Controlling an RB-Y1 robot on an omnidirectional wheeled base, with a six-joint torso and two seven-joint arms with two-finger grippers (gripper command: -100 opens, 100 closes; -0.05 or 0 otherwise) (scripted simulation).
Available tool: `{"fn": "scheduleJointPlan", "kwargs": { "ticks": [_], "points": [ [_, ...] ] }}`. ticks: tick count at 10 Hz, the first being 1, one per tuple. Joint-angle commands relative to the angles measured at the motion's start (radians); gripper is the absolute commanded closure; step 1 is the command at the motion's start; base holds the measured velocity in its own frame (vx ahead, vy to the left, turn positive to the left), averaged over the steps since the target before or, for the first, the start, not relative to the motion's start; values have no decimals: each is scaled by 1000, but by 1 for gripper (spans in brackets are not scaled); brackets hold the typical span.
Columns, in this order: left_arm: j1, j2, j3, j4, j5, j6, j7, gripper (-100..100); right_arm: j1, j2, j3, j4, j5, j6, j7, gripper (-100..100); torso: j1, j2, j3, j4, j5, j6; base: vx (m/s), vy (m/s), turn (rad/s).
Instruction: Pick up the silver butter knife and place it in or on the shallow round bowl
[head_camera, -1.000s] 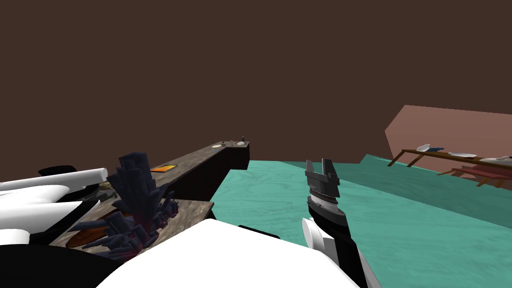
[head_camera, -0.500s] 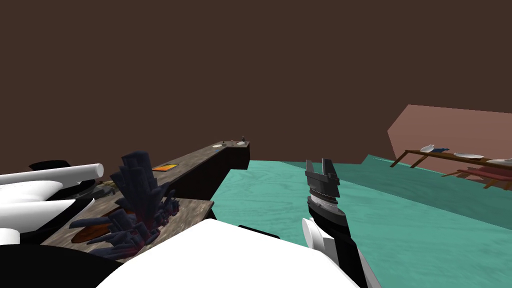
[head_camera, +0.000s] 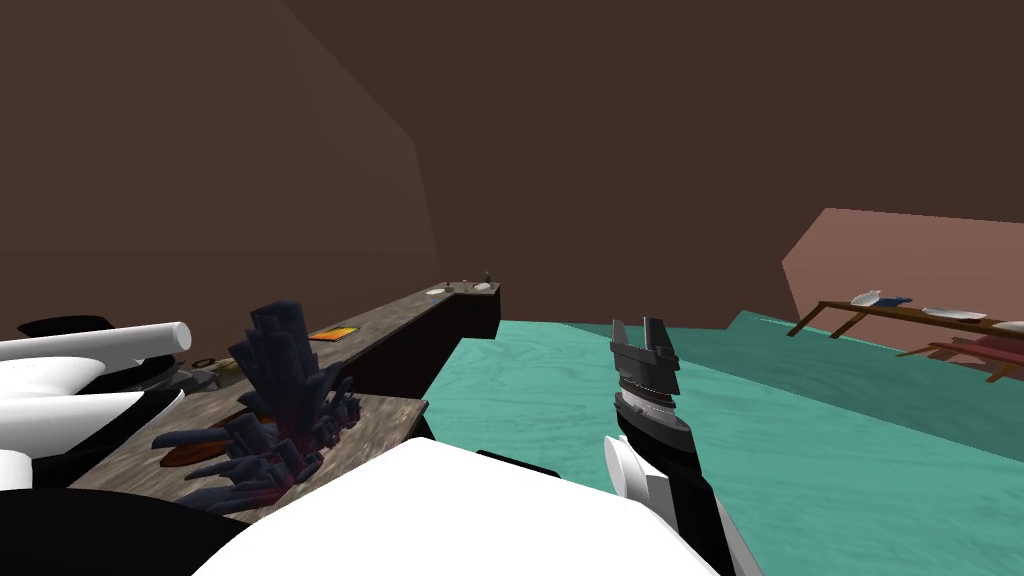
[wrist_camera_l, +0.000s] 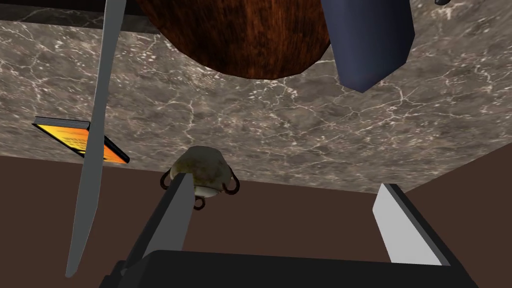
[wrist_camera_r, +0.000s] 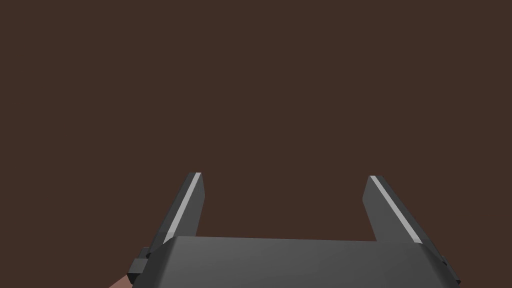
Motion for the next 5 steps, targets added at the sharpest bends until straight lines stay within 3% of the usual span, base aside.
{"fn": "scheduleJointPlan", "kwargs": {
  "ticks": [1, 5],
  "points": [
    [0, 0, 0, 0, 0, 0, 0, 0, 0, 0, 0, 0, 0, 0, 0, 0, 0, 0, 0, 0, 0, 0, 0, 0, 0],
    [0, 0, 0, 0, 0, 0, 0, 0, 0, 0, 0, 0, 0, 0, 0, 0, 0, 0, 0, 0, 0, 0, 0, 0, 0]
  ]
}}
